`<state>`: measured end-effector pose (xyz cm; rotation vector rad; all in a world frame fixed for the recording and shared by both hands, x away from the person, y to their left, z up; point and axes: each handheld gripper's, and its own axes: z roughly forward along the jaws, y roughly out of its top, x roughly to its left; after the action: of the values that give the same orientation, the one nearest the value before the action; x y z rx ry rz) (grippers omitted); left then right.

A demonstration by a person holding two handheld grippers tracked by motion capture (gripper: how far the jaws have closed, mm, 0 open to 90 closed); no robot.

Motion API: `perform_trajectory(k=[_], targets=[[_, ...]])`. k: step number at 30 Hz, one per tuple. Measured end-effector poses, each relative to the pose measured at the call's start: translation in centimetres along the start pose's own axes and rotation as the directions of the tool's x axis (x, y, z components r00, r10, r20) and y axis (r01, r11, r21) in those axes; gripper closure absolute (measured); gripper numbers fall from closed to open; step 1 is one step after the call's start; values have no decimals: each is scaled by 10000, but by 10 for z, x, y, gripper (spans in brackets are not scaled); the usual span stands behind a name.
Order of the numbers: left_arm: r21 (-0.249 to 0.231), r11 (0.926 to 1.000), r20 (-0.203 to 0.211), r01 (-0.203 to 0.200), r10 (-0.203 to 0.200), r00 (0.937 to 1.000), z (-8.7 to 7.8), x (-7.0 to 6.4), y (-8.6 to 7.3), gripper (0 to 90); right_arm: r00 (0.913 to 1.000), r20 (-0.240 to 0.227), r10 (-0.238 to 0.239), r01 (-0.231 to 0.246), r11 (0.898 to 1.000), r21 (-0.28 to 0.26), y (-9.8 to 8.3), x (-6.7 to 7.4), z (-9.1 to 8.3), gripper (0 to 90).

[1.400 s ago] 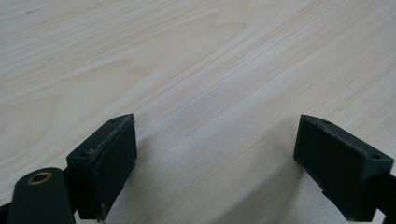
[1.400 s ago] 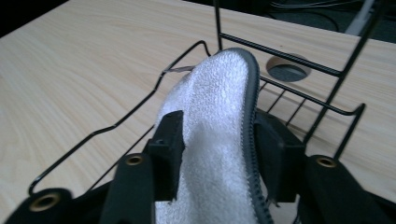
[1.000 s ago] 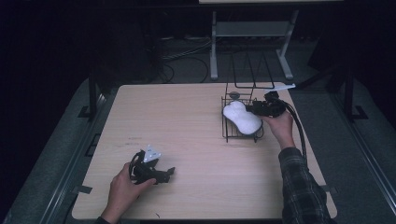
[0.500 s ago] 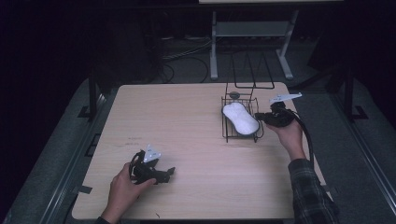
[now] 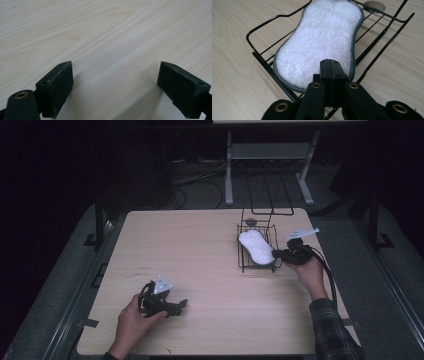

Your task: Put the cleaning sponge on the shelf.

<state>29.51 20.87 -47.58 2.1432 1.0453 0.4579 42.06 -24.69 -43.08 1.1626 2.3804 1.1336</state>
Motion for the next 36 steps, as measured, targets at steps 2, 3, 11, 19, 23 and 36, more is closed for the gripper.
perform_trajectory(k=[2, 3, 11, 19, 23, 36], targets=[[2, 10000, -11, 6, -6, 10000, 0, 0, 0, 124, 9999, -107, -68, 68, 10000, 3, 0, 4, 0, 899], [2, 10000, -11, 6, -6, 10000, 0, 0, 0, 124, 9999, -107, -68, 68, 10000, 3, 0, 4, 0, 899], [2, 10000, -18, -1, 1, 10000, 0, 0, 0, 124, 9985, -388, -378, 379, 9993, 20, 3, 16, 8, 899], [0, 10000, -18, 2, -2, 10000, 0, 0, 0, 124, 9974, -533, -488, 488, 9988, -1, 7, 22, 11, 899], [2, 10000, -18, 2, -2, 10000, 0, 0, 0, 124, 9983, -464, -365, 353, 9990, -256, 8, 21, 6, 899], [0, 10000, -24, 7, -7, 10000, 0, 0, 0, 124, 9996, 54, 279, -274, 9968, -756, 3, 20, -24, 599]])
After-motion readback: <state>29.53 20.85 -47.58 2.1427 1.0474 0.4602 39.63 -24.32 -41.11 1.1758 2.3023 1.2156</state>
